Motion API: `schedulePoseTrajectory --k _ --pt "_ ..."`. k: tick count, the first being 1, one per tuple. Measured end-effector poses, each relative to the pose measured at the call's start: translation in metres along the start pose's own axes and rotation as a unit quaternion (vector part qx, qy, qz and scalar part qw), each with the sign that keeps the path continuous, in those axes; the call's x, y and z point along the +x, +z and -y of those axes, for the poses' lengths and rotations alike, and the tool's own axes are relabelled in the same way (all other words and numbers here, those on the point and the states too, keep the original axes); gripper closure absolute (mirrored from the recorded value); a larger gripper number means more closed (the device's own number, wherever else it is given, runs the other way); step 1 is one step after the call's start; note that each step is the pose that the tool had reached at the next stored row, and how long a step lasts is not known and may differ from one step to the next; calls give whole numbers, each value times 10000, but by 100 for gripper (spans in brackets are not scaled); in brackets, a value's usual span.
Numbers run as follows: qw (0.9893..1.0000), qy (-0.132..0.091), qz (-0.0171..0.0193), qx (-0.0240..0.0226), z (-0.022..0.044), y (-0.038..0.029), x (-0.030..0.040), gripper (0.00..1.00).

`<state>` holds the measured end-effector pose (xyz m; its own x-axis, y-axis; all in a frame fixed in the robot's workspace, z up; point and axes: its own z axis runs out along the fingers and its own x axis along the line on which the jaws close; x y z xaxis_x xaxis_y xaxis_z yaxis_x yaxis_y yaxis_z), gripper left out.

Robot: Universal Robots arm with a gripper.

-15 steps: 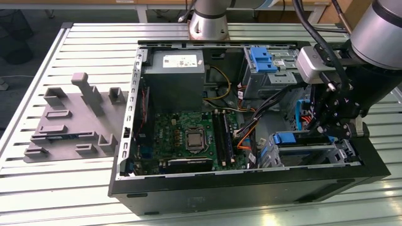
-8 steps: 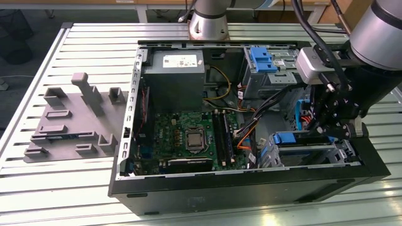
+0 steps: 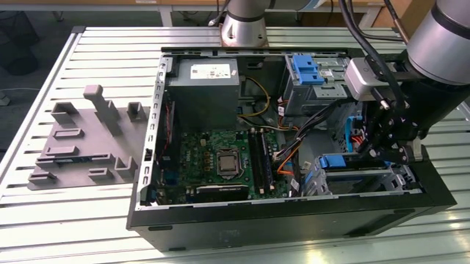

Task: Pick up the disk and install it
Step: 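Insert the first disk wire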

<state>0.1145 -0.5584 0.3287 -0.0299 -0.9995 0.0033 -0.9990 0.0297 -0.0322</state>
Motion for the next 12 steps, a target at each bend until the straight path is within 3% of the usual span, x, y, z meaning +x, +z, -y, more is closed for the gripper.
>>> schedulePoseTrajectory --k 4,5,6,9,12 --pt "10000 0 8 -1 0 -2 0 83" --pt "10000 0 9 0 0 -13 0 83" --pt "10000 1 9 0 1 -32 0 76" --pt "10000 1 9 -7 3 -103 0 76" --pt "10000 0 10 -18 4 -125 0 78"
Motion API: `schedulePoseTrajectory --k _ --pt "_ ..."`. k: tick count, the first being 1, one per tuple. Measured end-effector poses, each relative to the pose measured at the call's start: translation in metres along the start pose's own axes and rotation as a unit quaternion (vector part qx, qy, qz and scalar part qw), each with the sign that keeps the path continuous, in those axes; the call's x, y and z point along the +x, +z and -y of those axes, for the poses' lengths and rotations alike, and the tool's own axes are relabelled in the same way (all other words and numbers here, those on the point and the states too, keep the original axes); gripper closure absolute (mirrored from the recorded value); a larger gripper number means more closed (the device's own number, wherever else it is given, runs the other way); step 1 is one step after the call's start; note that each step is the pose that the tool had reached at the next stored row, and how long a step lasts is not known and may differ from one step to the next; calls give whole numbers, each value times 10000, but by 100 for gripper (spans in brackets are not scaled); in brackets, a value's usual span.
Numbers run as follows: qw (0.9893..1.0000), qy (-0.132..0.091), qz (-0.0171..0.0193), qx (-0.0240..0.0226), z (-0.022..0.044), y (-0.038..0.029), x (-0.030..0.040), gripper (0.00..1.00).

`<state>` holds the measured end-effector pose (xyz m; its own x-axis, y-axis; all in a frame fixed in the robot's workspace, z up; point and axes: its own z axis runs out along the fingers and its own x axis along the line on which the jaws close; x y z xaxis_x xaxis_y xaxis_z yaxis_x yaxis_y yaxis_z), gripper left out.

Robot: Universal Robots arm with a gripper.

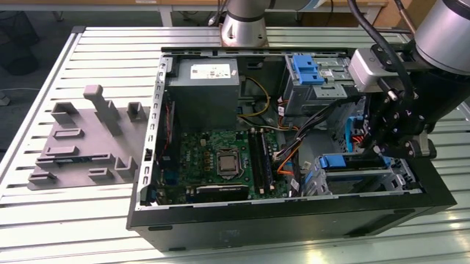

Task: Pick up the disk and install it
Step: 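Insert the first disk wire, then insert the second disk wire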

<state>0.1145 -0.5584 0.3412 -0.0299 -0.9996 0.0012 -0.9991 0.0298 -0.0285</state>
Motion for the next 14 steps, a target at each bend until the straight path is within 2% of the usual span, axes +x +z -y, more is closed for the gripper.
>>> schedulePoseTrajectory --k 1,2,3,14 --pt "10000 0 0 -1 0 0 0 84" --pt "10000 0 0 -2 0 0 0 84" --pt "10000 0 -1 -2 0 -1 0 89" --pt "10000 -1 -2 -11 6 -2 0 89"
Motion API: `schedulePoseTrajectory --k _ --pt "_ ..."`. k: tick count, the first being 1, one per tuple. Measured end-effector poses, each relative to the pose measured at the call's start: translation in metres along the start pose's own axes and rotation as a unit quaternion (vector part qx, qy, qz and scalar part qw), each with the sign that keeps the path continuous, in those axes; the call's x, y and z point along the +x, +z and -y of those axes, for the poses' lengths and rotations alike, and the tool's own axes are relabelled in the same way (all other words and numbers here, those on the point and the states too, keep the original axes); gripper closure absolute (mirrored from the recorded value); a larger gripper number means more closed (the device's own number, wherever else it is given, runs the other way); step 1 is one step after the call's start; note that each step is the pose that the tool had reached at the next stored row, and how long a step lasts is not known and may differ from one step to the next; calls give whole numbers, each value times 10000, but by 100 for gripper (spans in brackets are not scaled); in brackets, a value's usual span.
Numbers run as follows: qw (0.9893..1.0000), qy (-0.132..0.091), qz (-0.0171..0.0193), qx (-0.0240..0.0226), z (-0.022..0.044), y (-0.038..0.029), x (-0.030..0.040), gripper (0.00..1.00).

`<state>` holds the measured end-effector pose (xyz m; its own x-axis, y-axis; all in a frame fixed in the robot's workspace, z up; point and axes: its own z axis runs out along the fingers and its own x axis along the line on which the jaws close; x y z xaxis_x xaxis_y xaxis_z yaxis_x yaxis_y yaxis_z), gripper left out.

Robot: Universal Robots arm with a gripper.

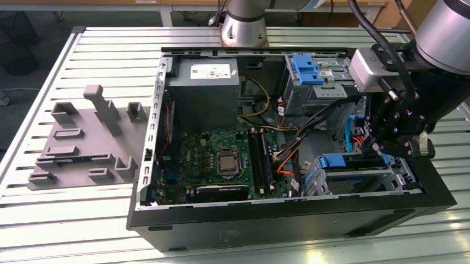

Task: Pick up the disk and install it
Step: 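Insert the second disk wire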

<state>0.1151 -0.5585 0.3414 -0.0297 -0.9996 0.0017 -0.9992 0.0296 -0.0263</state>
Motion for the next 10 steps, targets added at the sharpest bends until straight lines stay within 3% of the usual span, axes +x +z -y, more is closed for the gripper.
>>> schedulePoseTrajectory --k 7,10 --pt "10000 1 0 0 4 0 17 89" --pt "10000 1 0 -3 7 -37 19 89"
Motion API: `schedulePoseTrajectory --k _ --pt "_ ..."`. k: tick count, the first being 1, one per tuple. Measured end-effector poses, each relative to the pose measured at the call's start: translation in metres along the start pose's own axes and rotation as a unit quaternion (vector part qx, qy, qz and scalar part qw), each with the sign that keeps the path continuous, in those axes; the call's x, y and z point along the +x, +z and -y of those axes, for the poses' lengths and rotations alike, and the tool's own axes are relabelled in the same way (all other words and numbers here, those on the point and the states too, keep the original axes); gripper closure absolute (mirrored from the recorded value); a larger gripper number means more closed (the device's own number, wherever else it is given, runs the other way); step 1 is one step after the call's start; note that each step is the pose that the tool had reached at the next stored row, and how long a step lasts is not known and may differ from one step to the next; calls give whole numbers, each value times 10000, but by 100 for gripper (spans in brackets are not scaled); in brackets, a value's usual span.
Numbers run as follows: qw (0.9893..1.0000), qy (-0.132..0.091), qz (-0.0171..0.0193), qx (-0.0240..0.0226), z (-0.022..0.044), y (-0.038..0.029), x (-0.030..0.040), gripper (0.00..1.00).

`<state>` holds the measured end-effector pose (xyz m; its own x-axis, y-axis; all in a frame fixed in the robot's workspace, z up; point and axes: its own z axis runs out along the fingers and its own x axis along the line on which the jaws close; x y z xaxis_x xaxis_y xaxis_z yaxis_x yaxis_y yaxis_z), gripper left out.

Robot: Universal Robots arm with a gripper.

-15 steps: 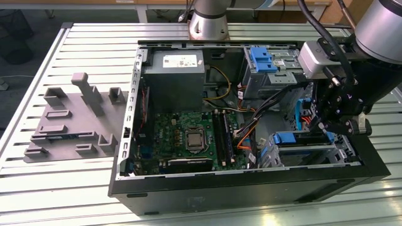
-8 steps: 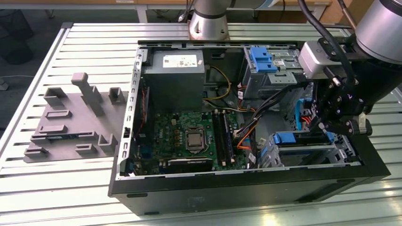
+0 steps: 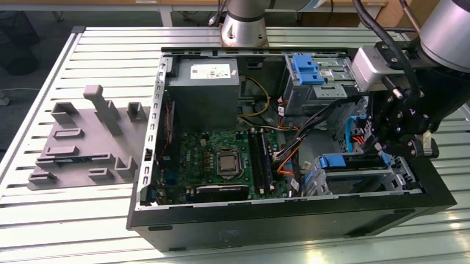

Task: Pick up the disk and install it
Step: 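Insert the second disk wire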

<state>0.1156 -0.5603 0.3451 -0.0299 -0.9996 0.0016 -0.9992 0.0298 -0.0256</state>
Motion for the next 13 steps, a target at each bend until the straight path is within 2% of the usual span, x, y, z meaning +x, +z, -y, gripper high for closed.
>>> schedulePoseTrajectory --k 3,5,9,13 --pt "10000 0 0 0 2 -82 0 89" --pt "10000 -1 1 0 -17 -85 13 89" --pt "10000 0 20 2 -183 -91 36 89" --pt "10000 1 21 1 -217 -189 35 89"
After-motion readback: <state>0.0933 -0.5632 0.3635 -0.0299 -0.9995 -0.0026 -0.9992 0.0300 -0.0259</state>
